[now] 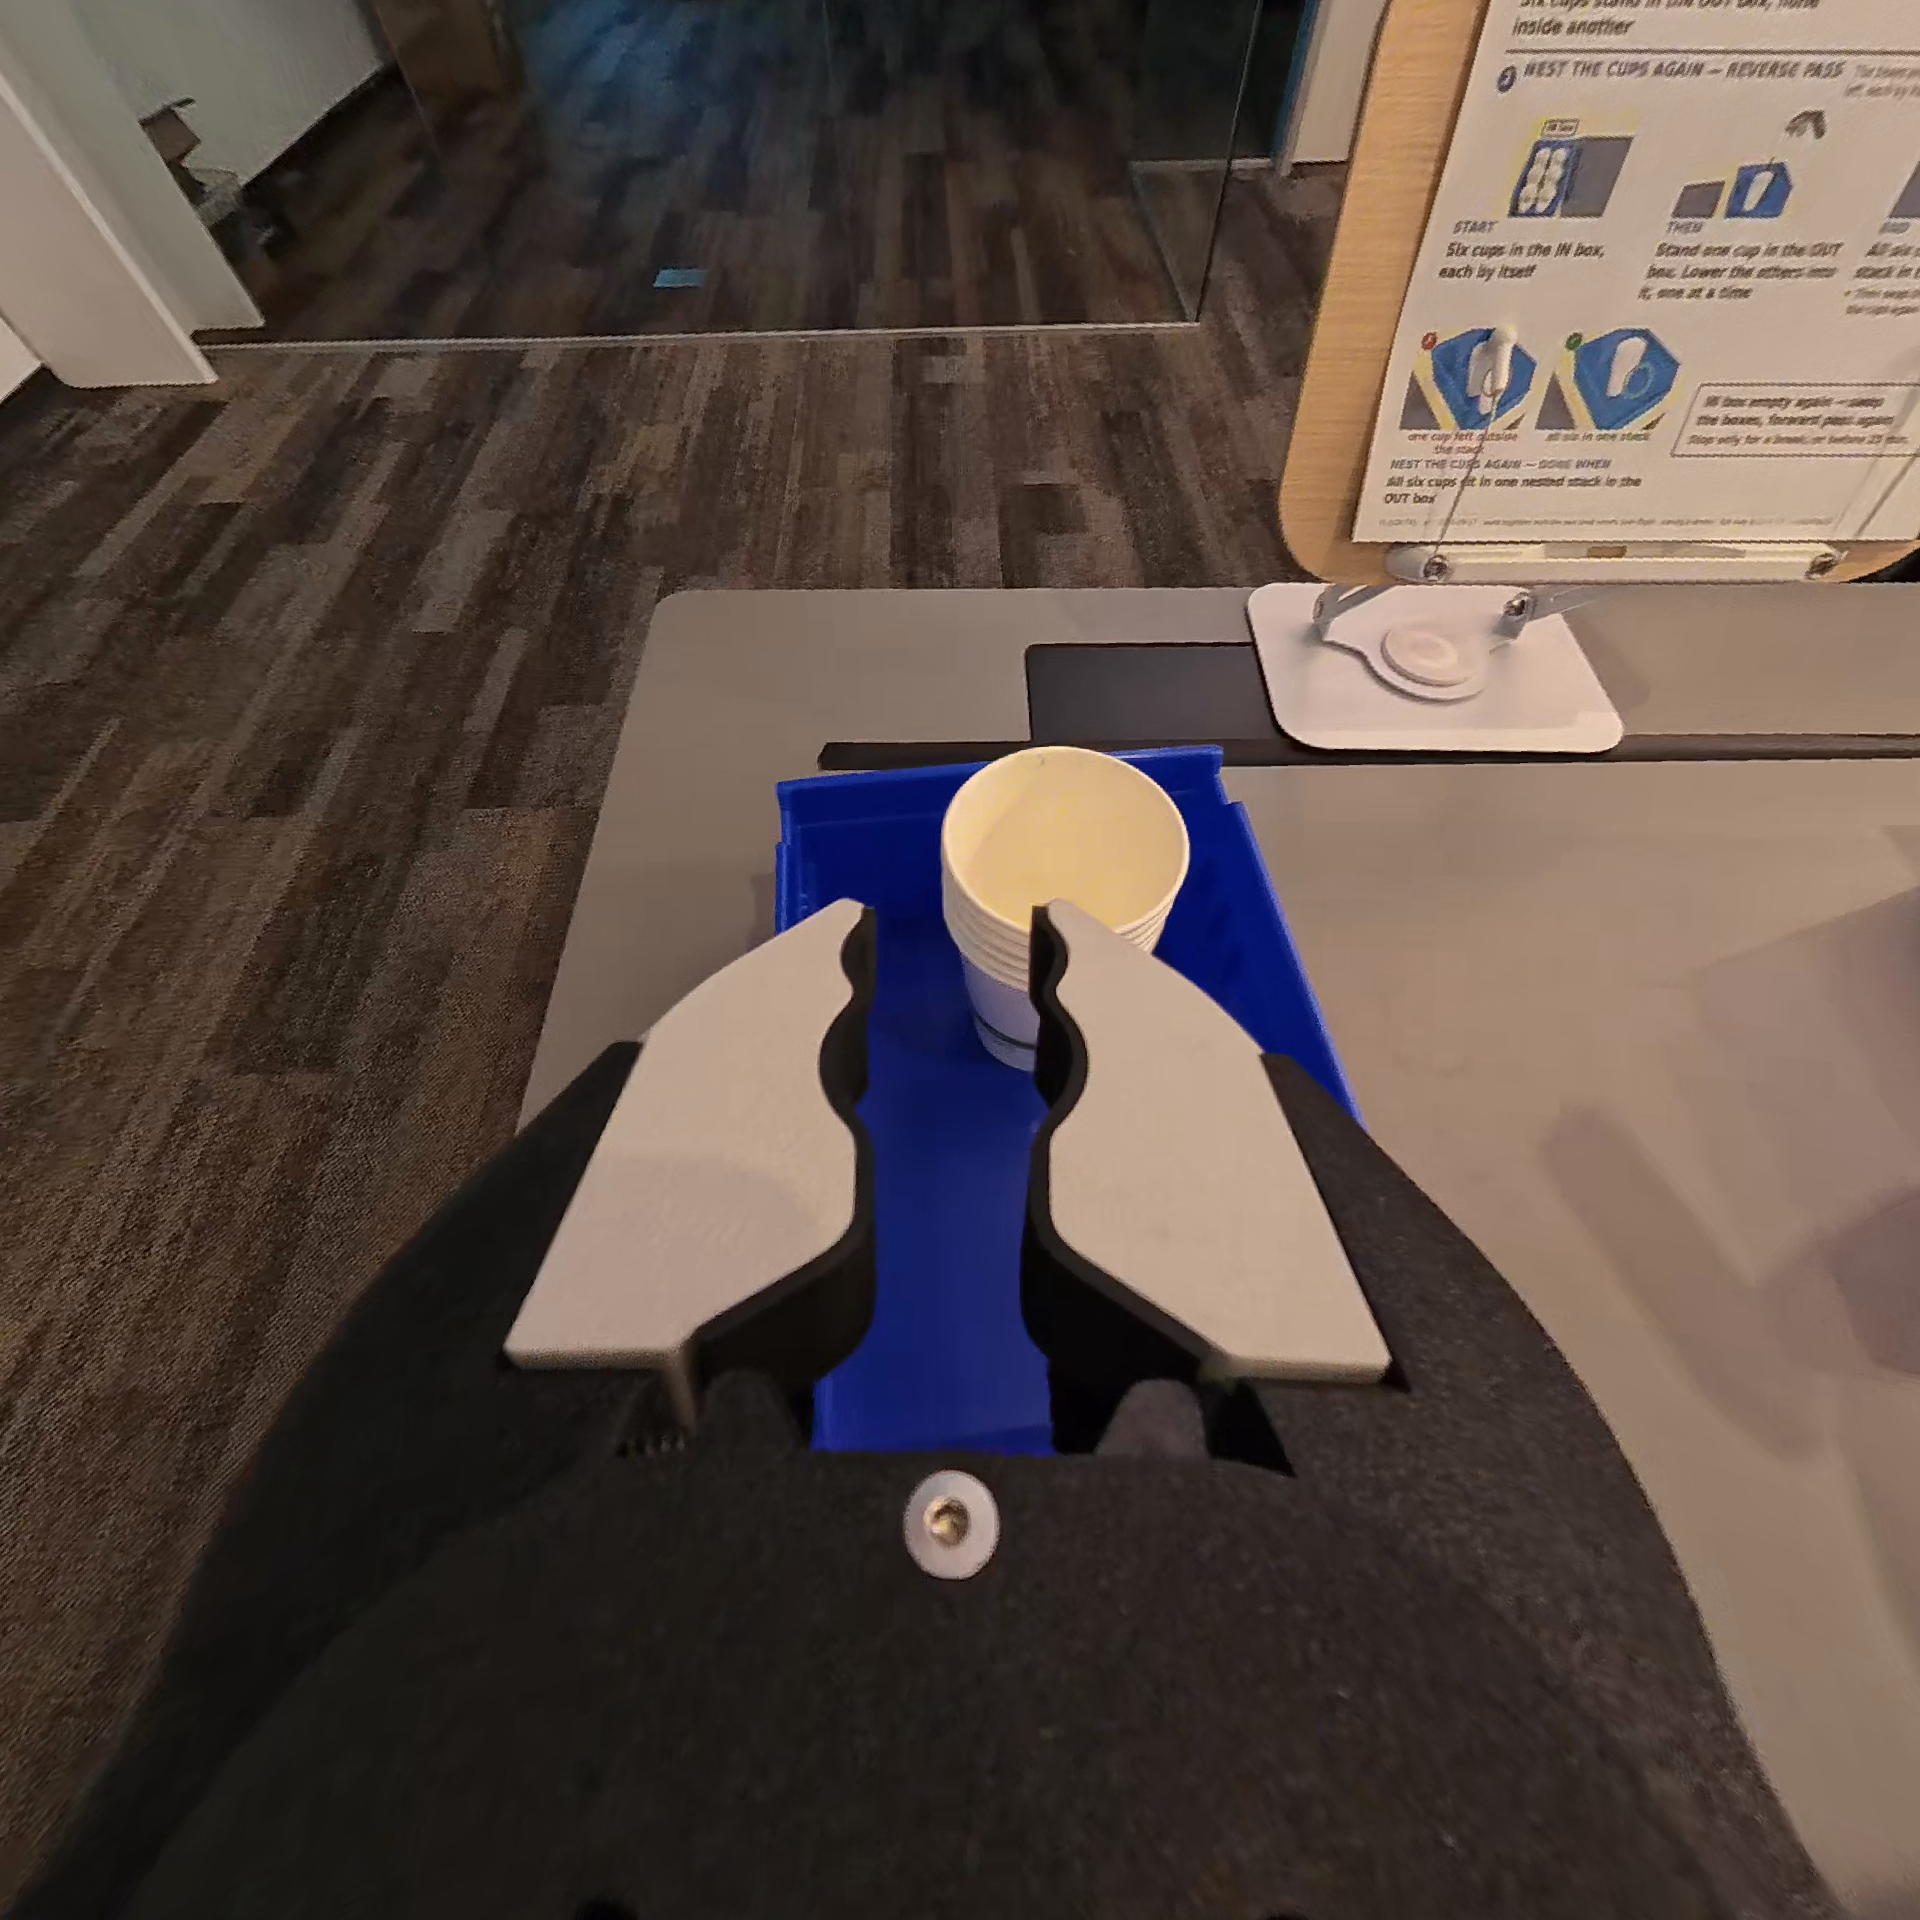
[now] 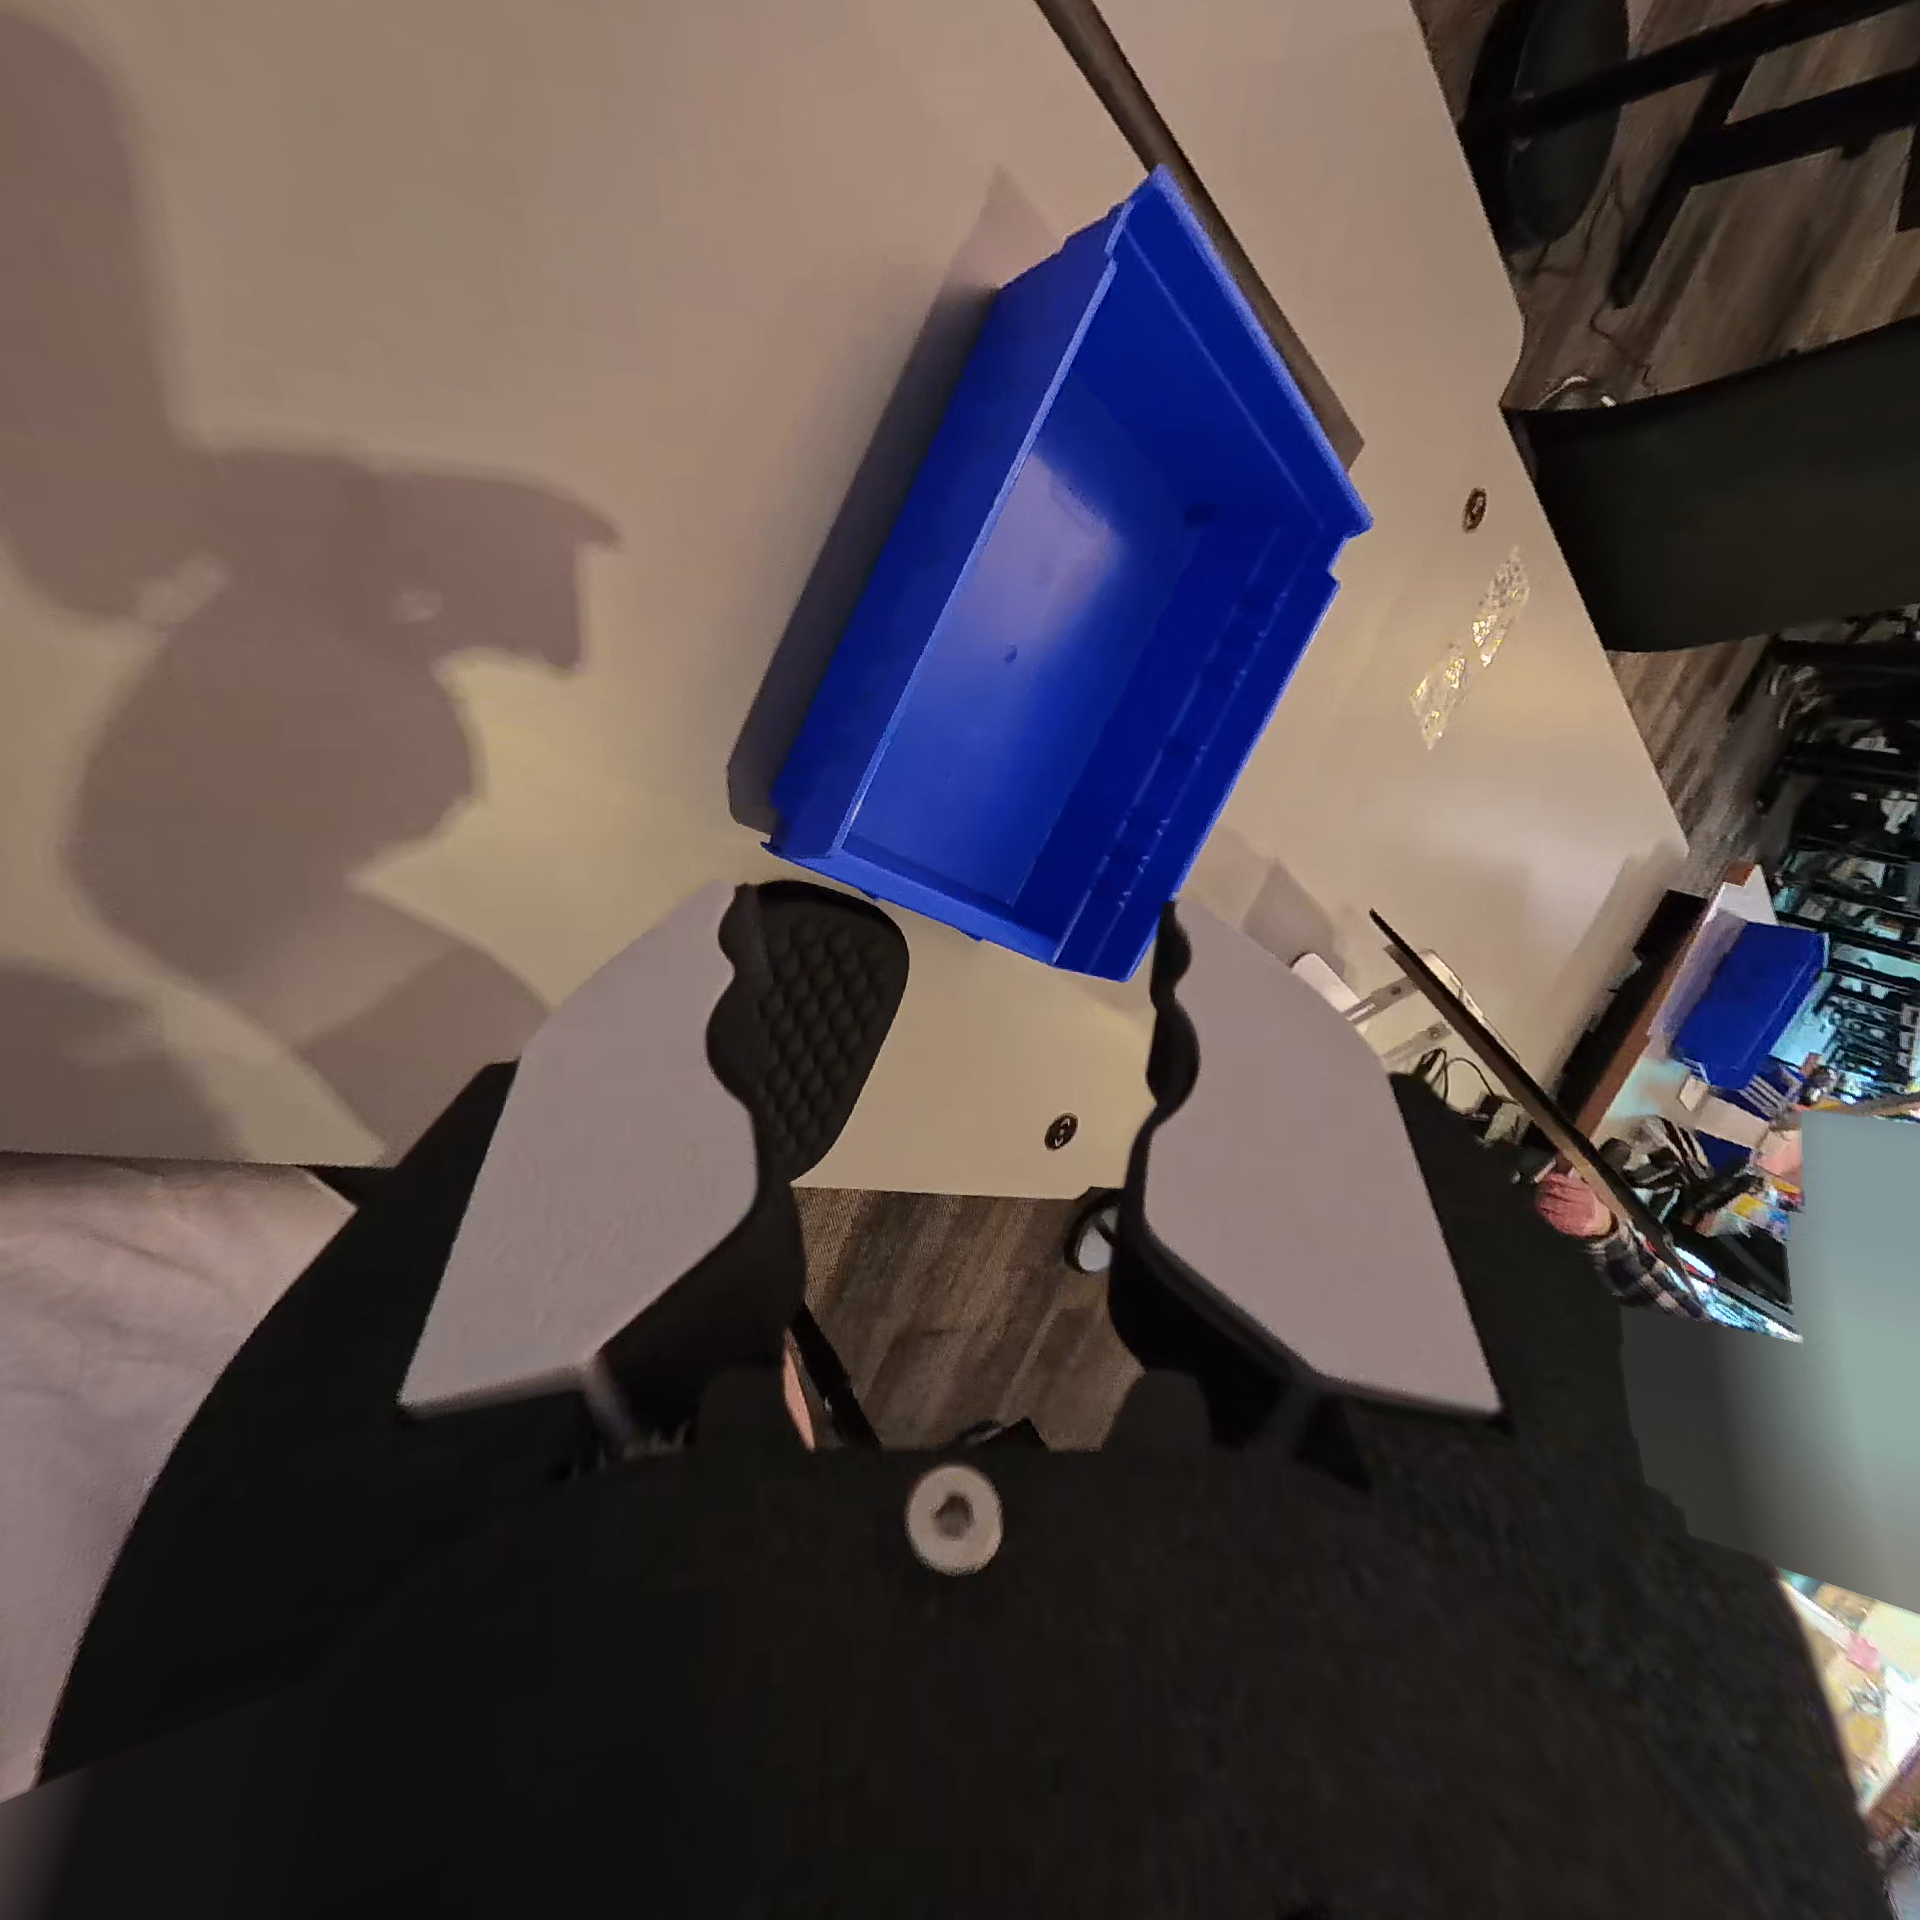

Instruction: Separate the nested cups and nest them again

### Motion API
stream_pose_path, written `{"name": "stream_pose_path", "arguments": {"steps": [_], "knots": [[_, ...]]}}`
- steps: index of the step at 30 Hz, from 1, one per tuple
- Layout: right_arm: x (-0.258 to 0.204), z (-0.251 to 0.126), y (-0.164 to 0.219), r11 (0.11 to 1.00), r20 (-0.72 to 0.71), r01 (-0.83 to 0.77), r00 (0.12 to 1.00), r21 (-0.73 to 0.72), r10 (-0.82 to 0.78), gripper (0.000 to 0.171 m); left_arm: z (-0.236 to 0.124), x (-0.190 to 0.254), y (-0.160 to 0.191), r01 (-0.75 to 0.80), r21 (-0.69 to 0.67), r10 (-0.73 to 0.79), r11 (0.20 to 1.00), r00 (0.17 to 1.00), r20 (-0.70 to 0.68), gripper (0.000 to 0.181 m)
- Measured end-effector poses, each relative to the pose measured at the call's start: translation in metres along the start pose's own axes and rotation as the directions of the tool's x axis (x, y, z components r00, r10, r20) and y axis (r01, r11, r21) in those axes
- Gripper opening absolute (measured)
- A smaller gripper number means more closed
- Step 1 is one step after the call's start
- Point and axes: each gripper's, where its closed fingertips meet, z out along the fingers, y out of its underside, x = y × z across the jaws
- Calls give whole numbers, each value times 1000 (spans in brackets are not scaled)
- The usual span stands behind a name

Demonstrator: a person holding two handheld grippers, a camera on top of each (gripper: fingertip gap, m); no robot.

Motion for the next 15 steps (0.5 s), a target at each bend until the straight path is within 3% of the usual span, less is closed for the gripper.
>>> {"name": "stream_pose_path", "arguments": {"steps": [4, 15], "knots": [[-6, 5, 8, 999, -25, 32, 999, -38, -33, 64, 3, -3, 8, -13, -52, 16, 999, 998, 56, 28], [-11, 11, 16, 995, -33, 60, 997, -83, -63, 67, 7, 0, 14, -27, -95, 35, 995, 996, 85, 28]]}}
